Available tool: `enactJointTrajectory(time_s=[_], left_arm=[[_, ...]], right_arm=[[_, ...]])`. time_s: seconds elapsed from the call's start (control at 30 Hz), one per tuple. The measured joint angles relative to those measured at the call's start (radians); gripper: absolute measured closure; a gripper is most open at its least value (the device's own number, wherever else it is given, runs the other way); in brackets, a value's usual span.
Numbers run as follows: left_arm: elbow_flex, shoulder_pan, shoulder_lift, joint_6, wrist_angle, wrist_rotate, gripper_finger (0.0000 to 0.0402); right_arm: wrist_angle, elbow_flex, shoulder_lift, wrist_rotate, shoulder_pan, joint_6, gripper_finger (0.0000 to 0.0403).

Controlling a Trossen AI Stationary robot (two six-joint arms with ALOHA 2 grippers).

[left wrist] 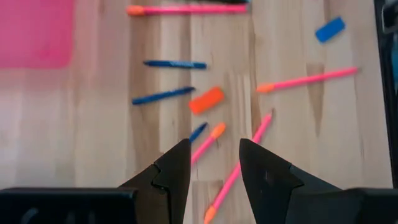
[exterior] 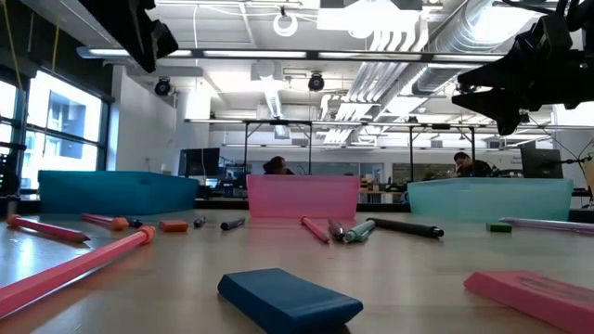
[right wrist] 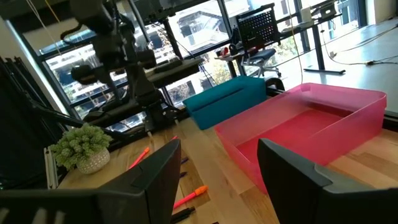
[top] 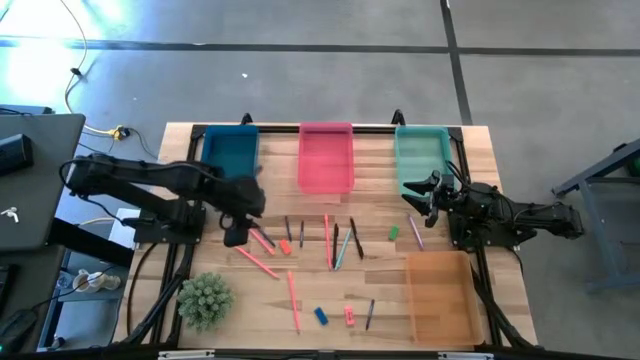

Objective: Sort crayons/erasers/pens/pencils in bins
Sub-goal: Put the pink pencil into the blue bin

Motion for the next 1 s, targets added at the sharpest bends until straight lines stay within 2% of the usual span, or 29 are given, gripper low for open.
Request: enactJointTrajectory(time_s=[0.37, 0.6, 0.83, 1.0], left_arm=[[0.0, -0.127, 0.185, 0.019, 0.04, -0.084, 0.0278], [0.0, -0.155, 0.253, -0.031, 0.052, -0.067, 0.0274], [-0.001, -0.156, 0.32, -0.035, 0.061, -0.055, 0.0236], [-0.015, -0.189, 0.358, 0.008, 0.134, -0.055, 0.0213]], right_arm=[[0.0, 0.0, 0.0, 0.0, 0.0, 0.0, 0.0199], [0.0, 0.0, 0.0, 0.0, 0.0, -0.001, 0.0199], [0.0, 0.0, 0.0, 0.0, 0.0, -0.001, 0.0199], [0.0, 0.0, 0.0, 0.0, 0.0, -0.001, 0.0199]])
